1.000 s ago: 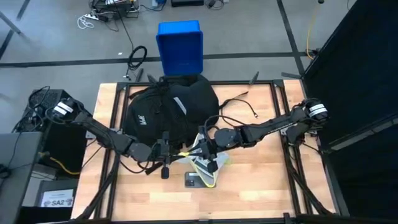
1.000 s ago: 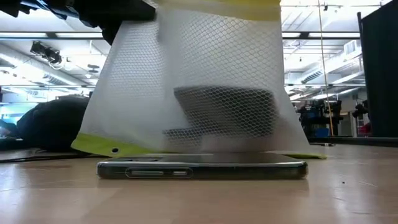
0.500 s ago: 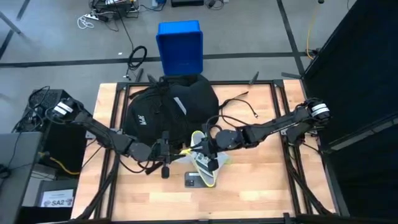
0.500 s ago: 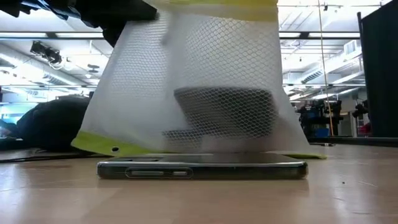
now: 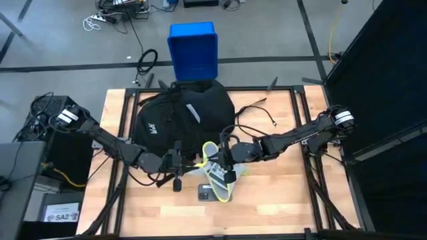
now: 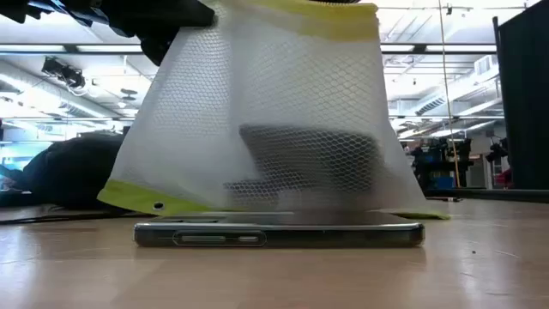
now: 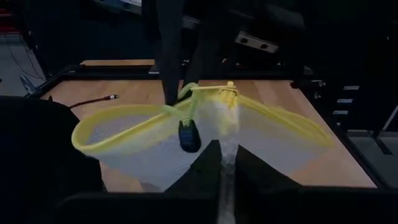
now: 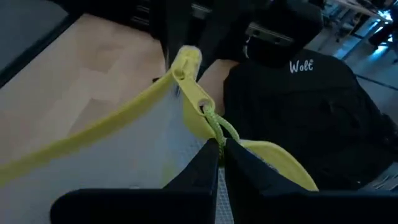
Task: Unpack backpack
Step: Close the zip bag
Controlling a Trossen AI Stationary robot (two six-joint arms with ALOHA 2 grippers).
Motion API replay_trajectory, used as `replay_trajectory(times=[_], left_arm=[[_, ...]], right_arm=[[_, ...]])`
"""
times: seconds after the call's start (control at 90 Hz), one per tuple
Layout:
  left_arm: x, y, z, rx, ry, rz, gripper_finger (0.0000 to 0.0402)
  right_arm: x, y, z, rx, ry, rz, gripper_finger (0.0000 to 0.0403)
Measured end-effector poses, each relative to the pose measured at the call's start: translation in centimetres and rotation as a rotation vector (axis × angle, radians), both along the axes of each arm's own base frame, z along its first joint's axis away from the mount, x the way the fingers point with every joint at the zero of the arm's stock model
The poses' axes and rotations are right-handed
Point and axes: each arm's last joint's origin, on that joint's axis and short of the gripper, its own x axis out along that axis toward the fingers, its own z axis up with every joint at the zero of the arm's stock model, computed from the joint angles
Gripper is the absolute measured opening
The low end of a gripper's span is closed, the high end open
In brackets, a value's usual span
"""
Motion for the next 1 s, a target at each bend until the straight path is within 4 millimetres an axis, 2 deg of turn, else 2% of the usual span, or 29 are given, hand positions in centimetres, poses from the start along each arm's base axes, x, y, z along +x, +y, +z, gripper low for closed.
replay_trajectory(times=[0.333, 0.7, 1.0], left_arm=[[0.0, 0.0, 0.0, 0.070, 0.002, -0.013, 0.0000], [0.0, 0.0, 0.1, 0.201, 0.000, -0.038, 0.0000], [0.1, 0.0, 0.4, 0.192, -0.035, -0.022, 0.0000]], right_arm=[[0.0, 0.0, 0.0, 0.006, -0.002, 0.009, 0.0000], [-0.4, 1.4, -0.2, 0.070, 0.039, 0.174, 0.0000], [-0.6, 2.1, -0.2, 0.080, 0.041, 0.209, 0.0000]])
